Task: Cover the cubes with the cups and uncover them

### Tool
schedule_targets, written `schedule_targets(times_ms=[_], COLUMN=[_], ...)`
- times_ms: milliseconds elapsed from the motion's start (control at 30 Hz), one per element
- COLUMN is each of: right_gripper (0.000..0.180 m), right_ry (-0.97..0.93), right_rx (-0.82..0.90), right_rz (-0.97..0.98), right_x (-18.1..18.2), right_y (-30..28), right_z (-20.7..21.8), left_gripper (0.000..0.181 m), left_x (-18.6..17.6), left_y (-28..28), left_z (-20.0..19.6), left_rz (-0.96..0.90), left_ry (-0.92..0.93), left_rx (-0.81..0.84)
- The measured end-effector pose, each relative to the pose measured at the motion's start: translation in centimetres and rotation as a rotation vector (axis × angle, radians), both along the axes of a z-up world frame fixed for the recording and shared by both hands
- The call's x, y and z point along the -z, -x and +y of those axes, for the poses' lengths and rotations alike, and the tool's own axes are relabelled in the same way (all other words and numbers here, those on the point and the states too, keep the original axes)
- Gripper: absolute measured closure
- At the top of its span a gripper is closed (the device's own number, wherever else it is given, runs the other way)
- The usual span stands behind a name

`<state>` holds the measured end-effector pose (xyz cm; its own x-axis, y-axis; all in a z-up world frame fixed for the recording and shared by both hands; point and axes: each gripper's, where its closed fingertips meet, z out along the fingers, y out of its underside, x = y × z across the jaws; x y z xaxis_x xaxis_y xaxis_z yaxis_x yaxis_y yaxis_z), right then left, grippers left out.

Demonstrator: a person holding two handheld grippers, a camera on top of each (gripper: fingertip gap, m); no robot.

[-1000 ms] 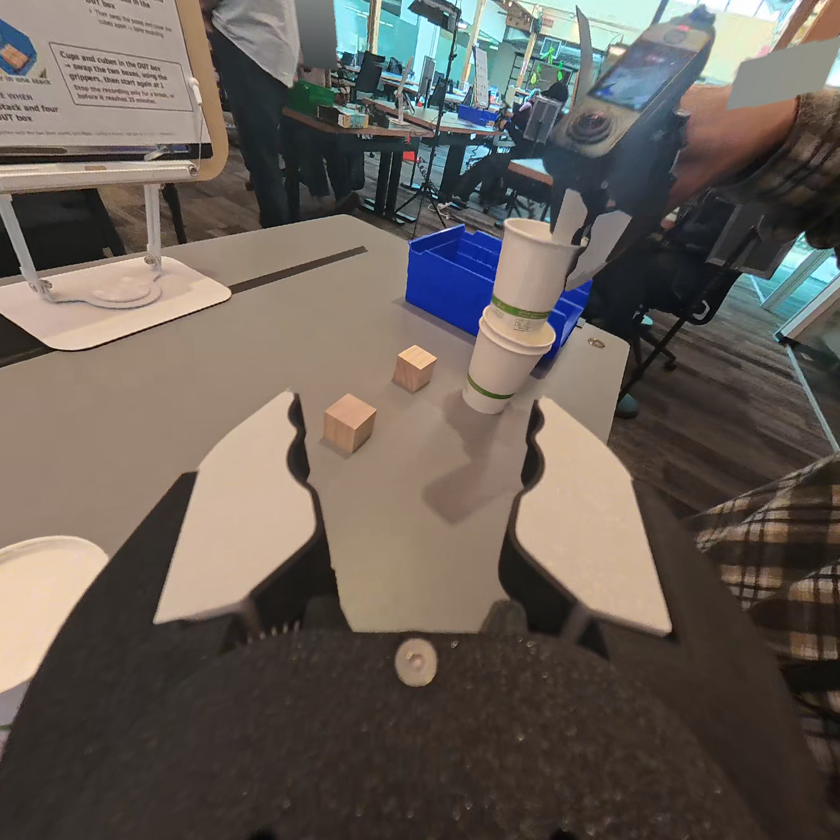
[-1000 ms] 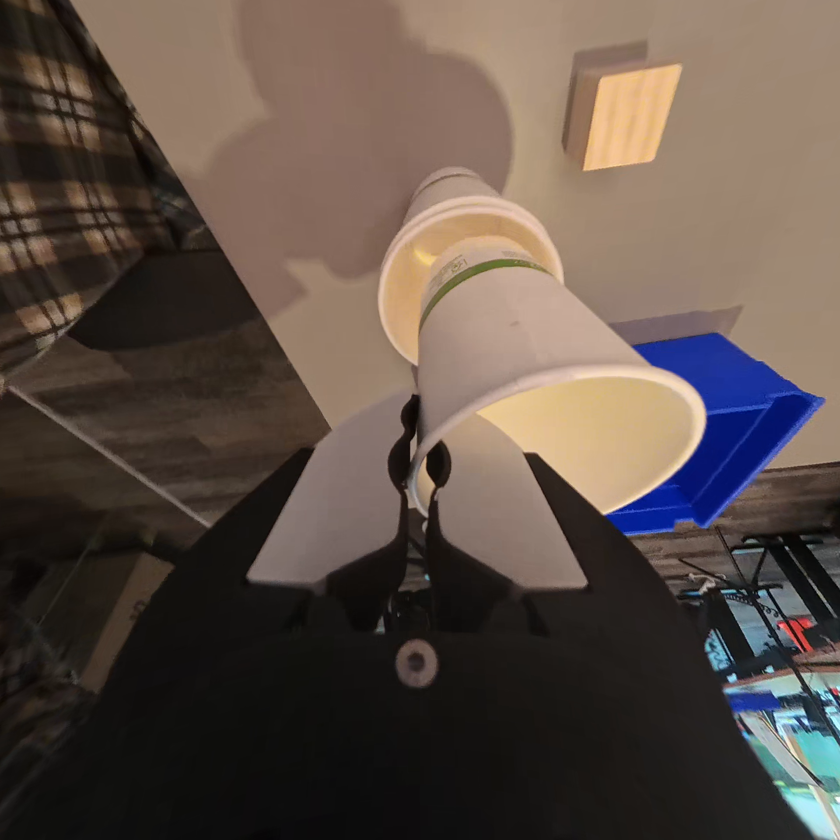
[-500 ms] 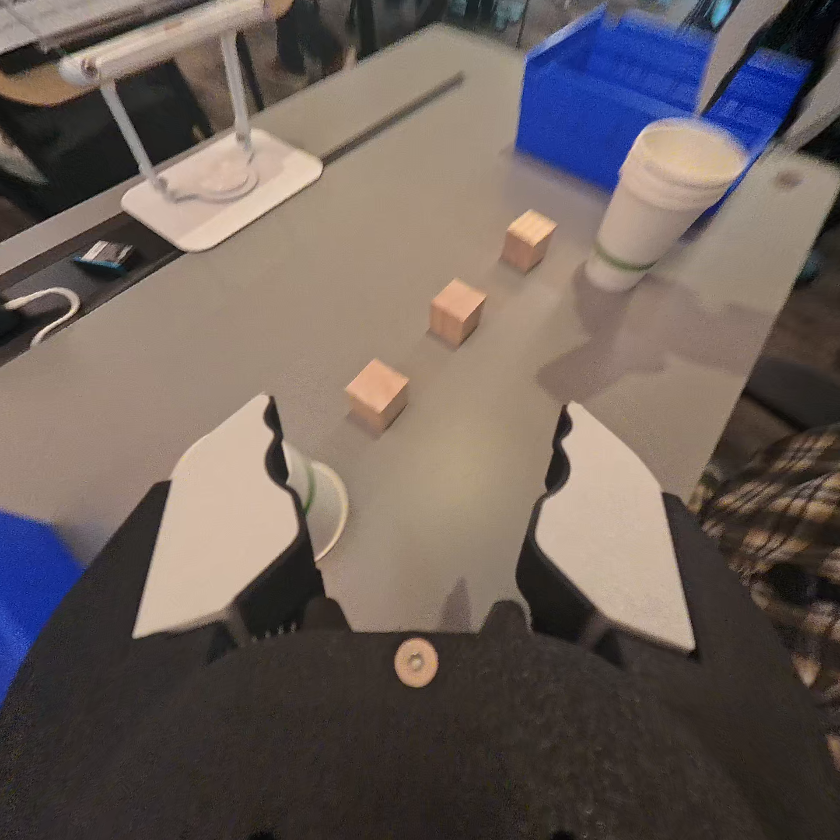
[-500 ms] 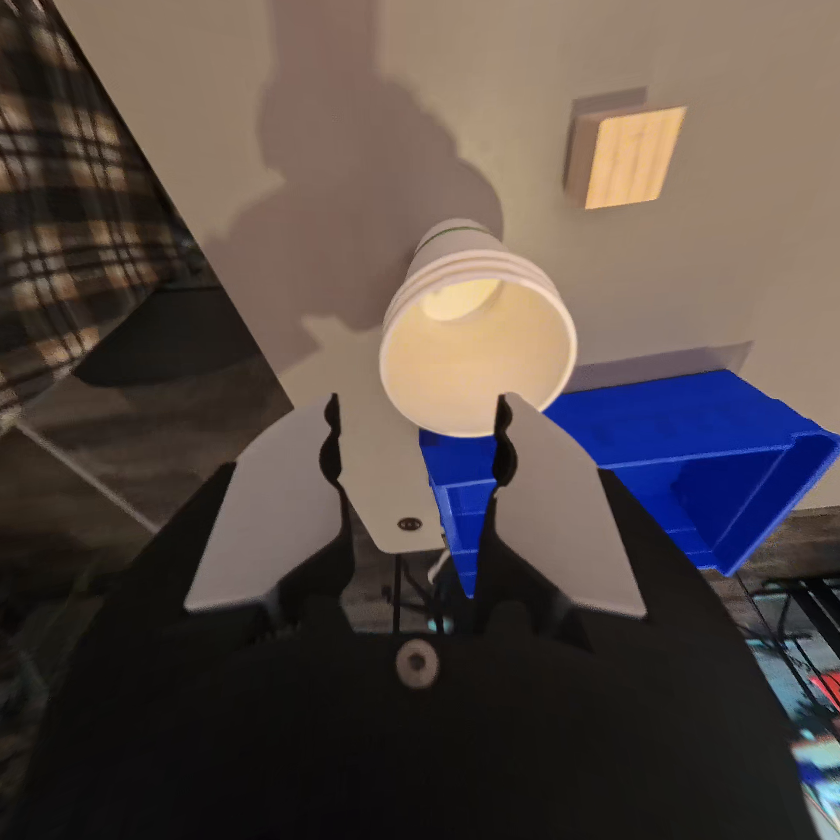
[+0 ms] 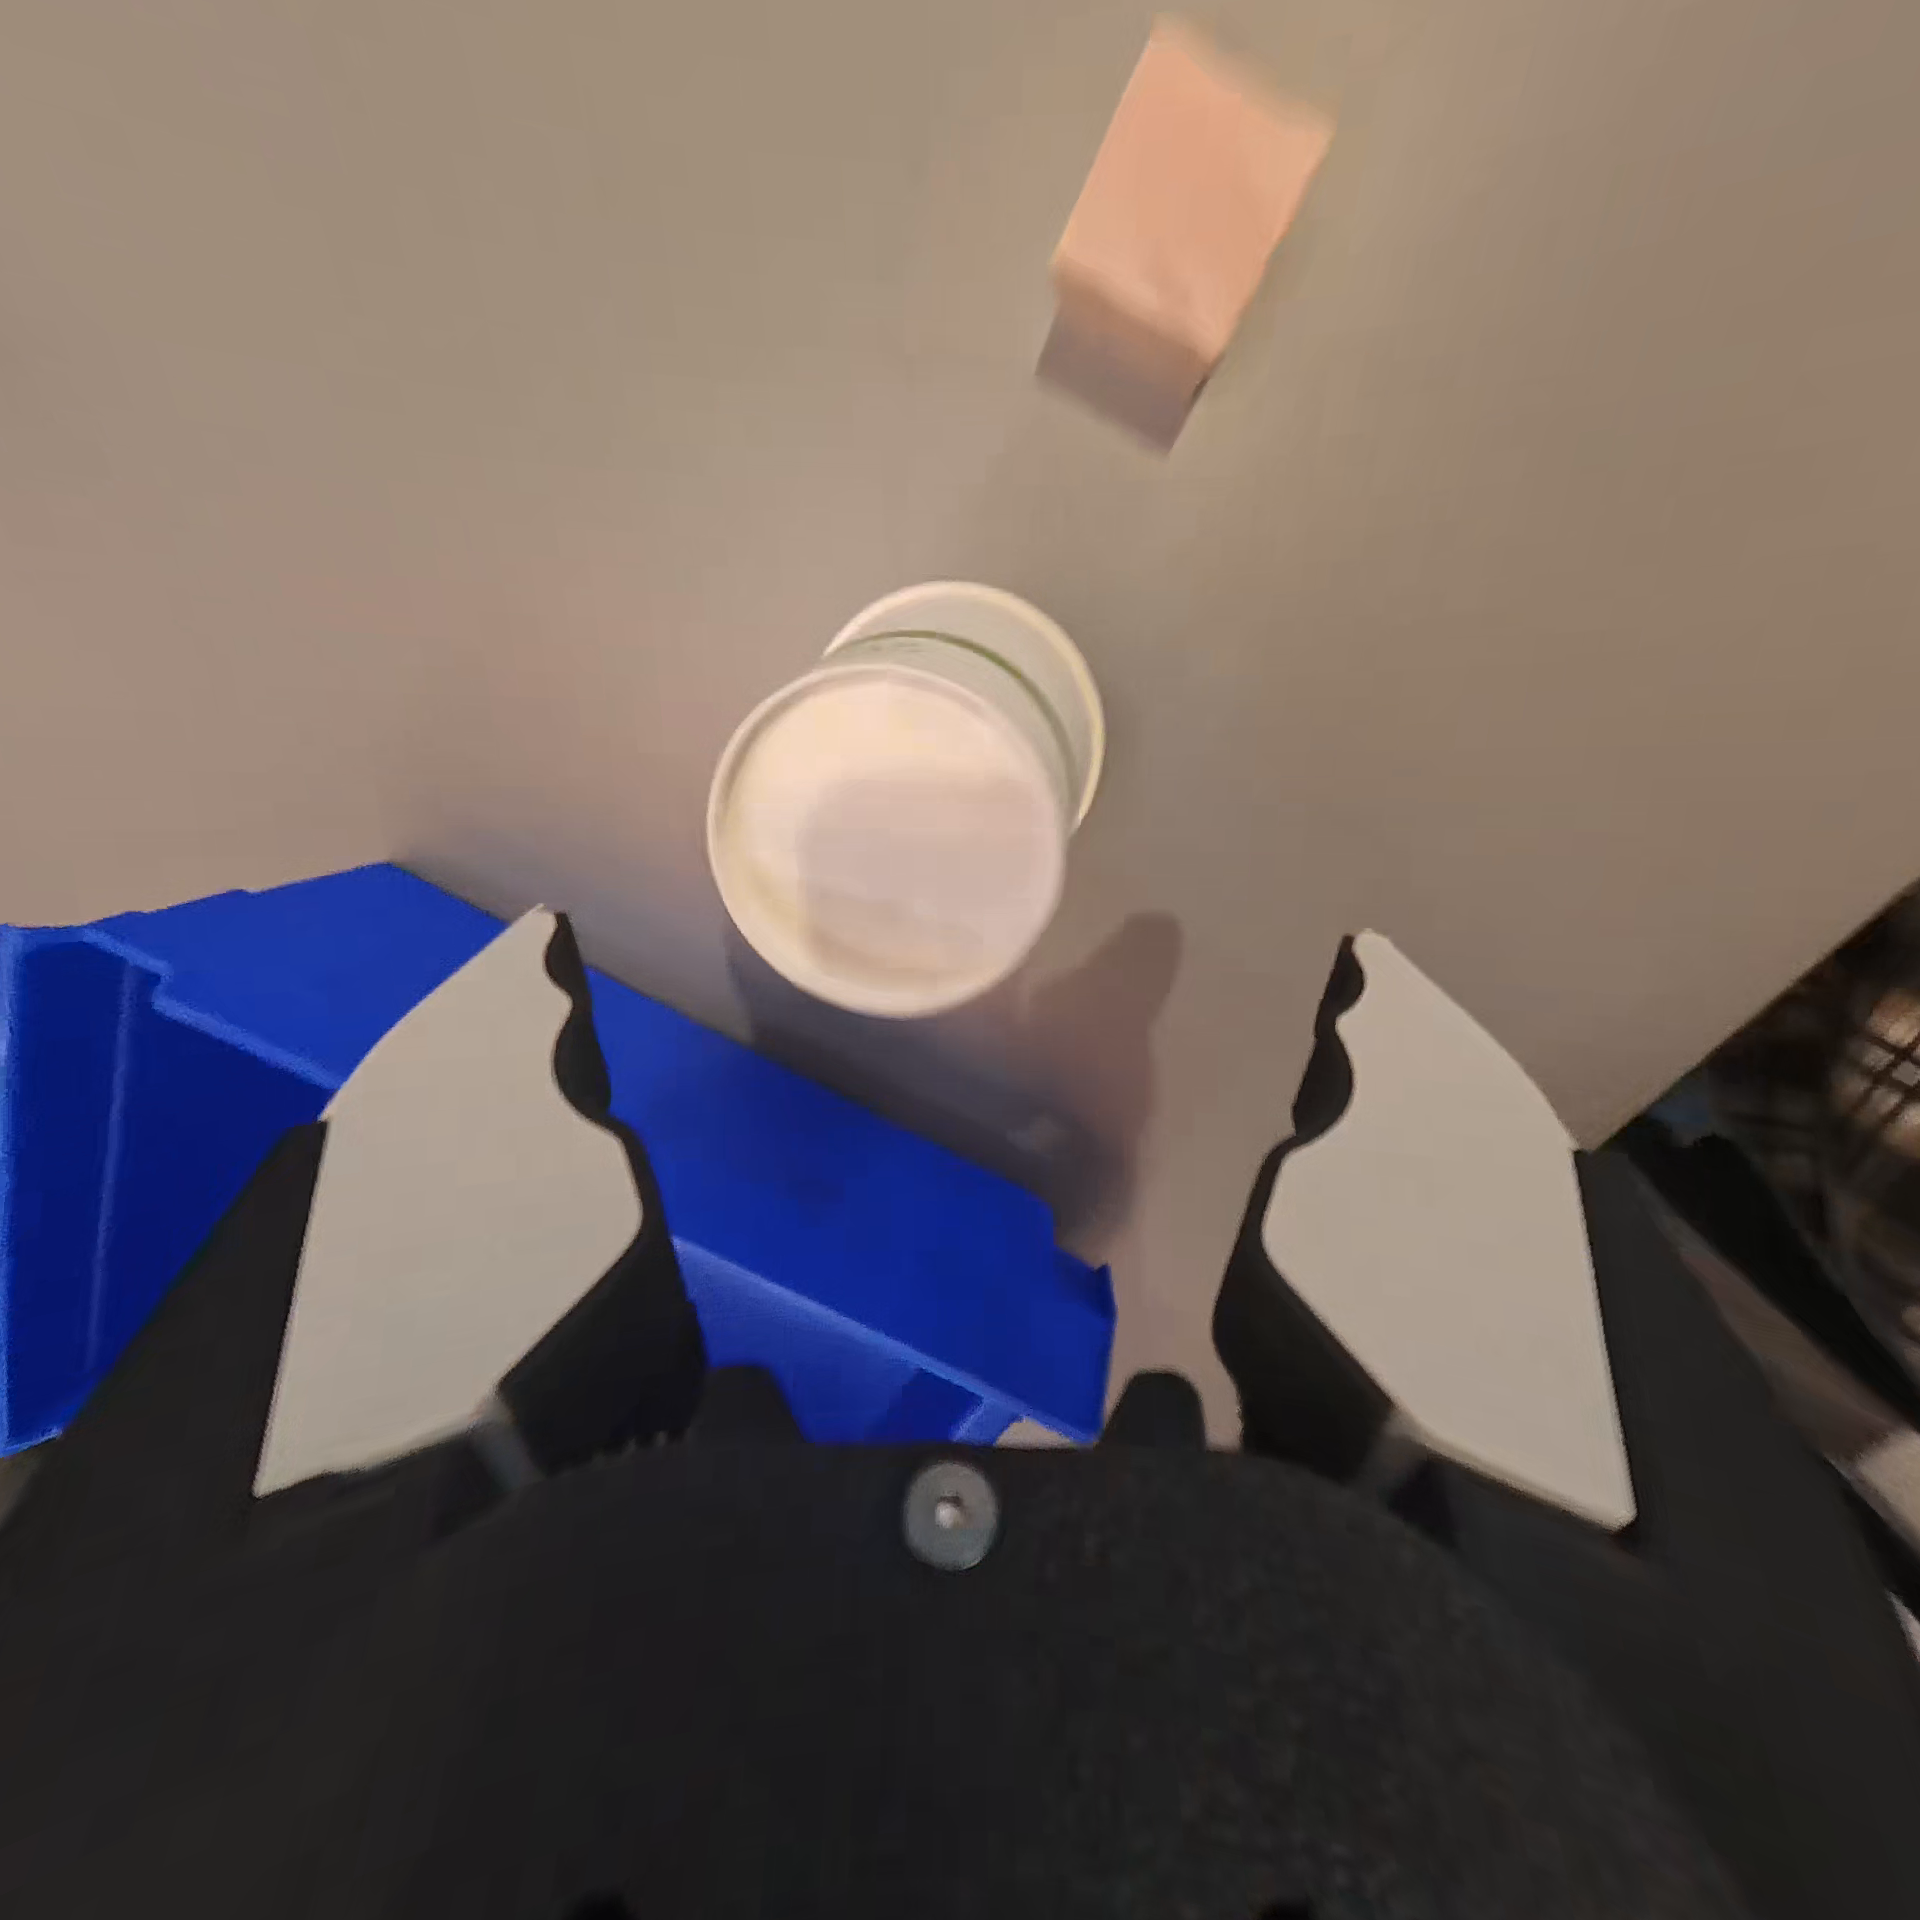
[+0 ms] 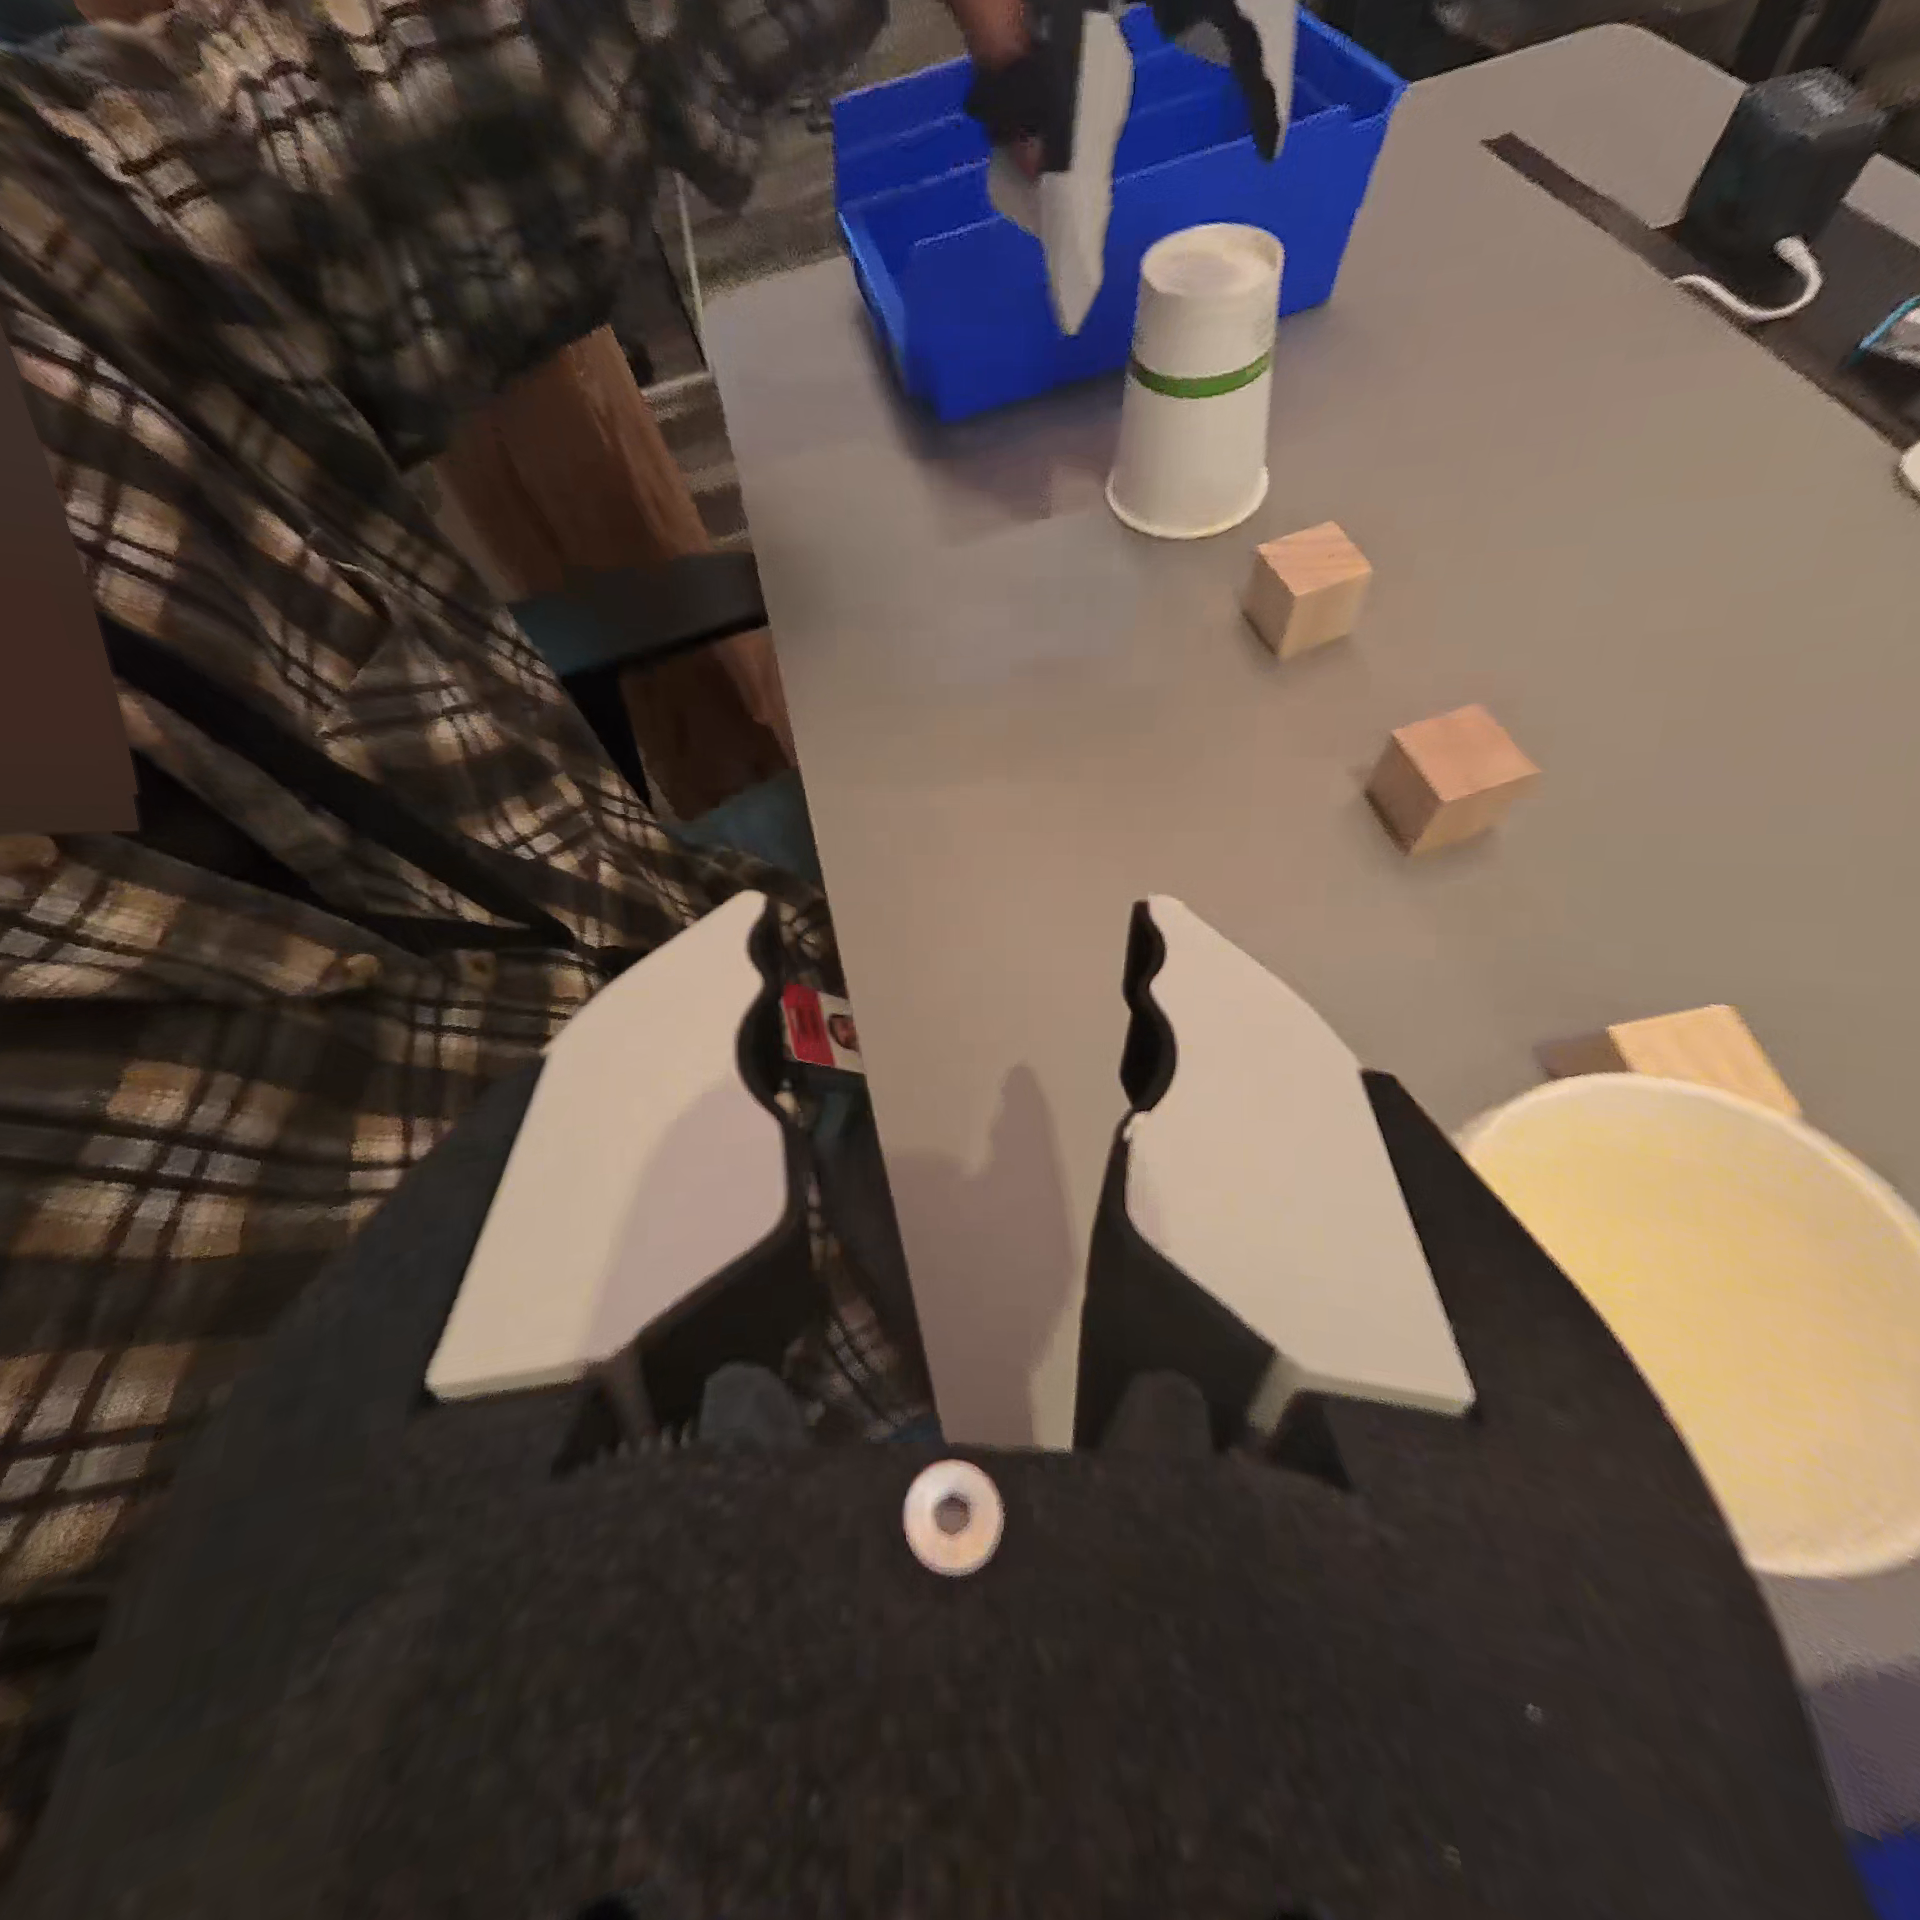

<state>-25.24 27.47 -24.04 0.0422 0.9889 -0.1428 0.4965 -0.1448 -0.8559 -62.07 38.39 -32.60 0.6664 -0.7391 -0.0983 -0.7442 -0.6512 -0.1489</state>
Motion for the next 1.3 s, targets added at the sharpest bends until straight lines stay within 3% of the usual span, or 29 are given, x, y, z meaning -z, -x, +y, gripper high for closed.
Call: schedule_targets(times_ms=[133, 267, 333, 467, 600, 833, 1000, 1100, 1167, 1233, 1300], right_gripper=[0.117, 0.119, 0.119, 0.12, 0.12, 0.114, 0.107, 0.104, 0.109, 0.126, 0.167], right_ry=[0.044, 0.091, 0.116, 0.147, 0.167, 0.162, 0.333, 0.332, 0.345, 0.39, 0.456], right_rx=[-0.004, 0.005, 0.009, 0.033, 0.057, 0.122, 0.048, 0.034, 0.006, -0.053, -0.17], right_rz=[0.063, 0.128, 0.138, 0.211, 0.304, 0.493, 0.642, 0.583, 0.557, 0.52, 0.482], right_x=[2.7, 4.1, 4.7, 4.1, 2.6, -1.5, -4.2, -4.3, -4.6, -4.8, -5.3], right_y=[0.5, 1.0, 1.1, 1.6, 2.9, 8.3, 13.3, 15.3, 16.2, 16.7, 16.4], right_z=[-1.9, -3.0, -3.2, -2.3, -0.5, 4.7, 6.5, 7.2, 7.3, 6.7, 5.2], left_gripper=[0.056, 0.08, 0.091, 0.091, 0.092, 0.092, 0.092, 0.092, 0.092, 0.092, 0.092], left_x=[2.9, 4.5, 4.1, 1.2, -3.8, -13.2, -14.3, -13.7, -13.3, -12.7, -12.2], left_y=[0.7, 0.5, 0.6, 0.8, 0.5, -5.2, -11.7, -14.8, -16.4, -17.9, -19.0], left_z=[0.9, 0.9, 1.1, 1.6, 2.4, 1.9, -0.5, -1.8, -2.5, -3.1, -3.4], left_rz=[0.05, 0.008, -0.023, -0.13, -0.356, -1.004, -1.311, -1.407, -1.449, -1.464, -1.47], left_ry=[0.099, 0.171, 0.159, 0.071, -0.105, -0.479, -0.548, -0.546, -0.537, -0.519, -0.515], left_rx=[-0.041, -0.064, -0.093, -0.144, -0.217, -0.237, -0.157, -0.106, -0.072, -0.037, -0.003])
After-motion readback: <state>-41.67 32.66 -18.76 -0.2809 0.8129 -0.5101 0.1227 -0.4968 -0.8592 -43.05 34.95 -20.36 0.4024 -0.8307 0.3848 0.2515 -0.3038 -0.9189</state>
